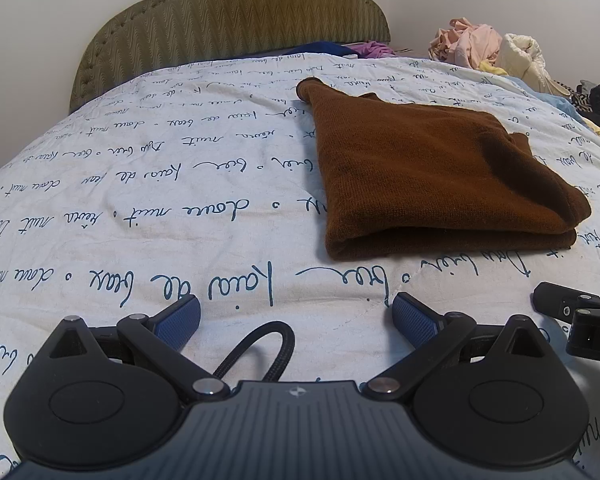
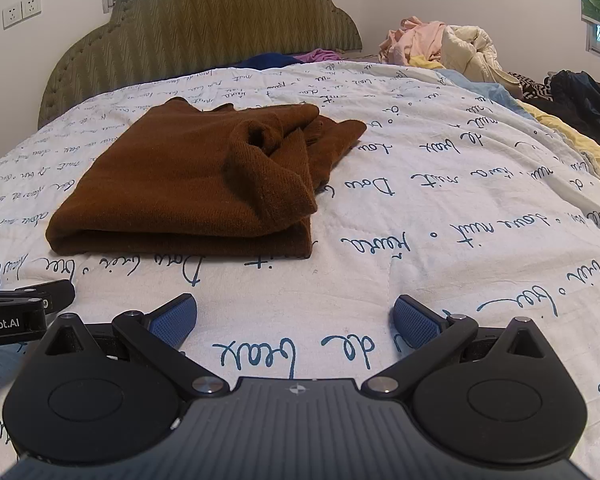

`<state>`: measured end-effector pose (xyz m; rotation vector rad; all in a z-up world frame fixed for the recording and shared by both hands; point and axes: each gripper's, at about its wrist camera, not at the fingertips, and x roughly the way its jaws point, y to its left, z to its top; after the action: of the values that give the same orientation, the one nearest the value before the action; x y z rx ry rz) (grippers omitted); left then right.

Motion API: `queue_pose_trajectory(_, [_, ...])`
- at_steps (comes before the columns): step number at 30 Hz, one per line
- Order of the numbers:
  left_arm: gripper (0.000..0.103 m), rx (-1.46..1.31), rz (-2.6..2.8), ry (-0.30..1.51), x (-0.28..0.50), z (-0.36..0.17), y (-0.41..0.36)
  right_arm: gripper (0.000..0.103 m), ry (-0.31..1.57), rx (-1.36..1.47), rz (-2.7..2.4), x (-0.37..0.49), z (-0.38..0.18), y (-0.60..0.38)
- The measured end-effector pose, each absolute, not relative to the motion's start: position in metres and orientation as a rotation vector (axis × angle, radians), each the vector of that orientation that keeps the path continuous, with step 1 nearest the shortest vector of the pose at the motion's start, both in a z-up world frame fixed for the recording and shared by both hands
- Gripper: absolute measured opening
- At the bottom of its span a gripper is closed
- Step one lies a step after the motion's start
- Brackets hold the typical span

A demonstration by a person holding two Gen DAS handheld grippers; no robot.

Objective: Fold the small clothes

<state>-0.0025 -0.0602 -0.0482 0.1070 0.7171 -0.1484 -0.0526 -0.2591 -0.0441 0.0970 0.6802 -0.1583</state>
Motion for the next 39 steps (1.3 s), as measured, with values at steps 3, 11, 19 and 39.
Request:
queue_pose_trajectory(3, [0.103, 0.107, -0.148, 0.717, -0.0025, -0.0482, -0.0602, 0.103, 0.680, 0.098, -0.158, -0.0528, -0.0440, -0.2595])
queue_pose_trajectory(11, [0.103, 0.107, -0.148, 0.717, -0.0025, -0.0483, -0.0599, 0.103, 0.674, 0.117, -0.153, -0.0534, -0.0439, -0.2607])
queue_pose_trajectory(19, [0.103, 0.106, -0.149, 0.717, -0.0026, -0.0481, -0.0596, 0.103, 0.682, 0.099, -0.161, -0.0527, -0.0439, -0.2580])
queue_pose_trajectory(39, [0.103, 0.103, -0.151, 0.716, -0.0023, -0.0488, -0.0597, 0.103, 0.693, 0.066, -0.171, -0.0503, -0.0455, -0.2541])
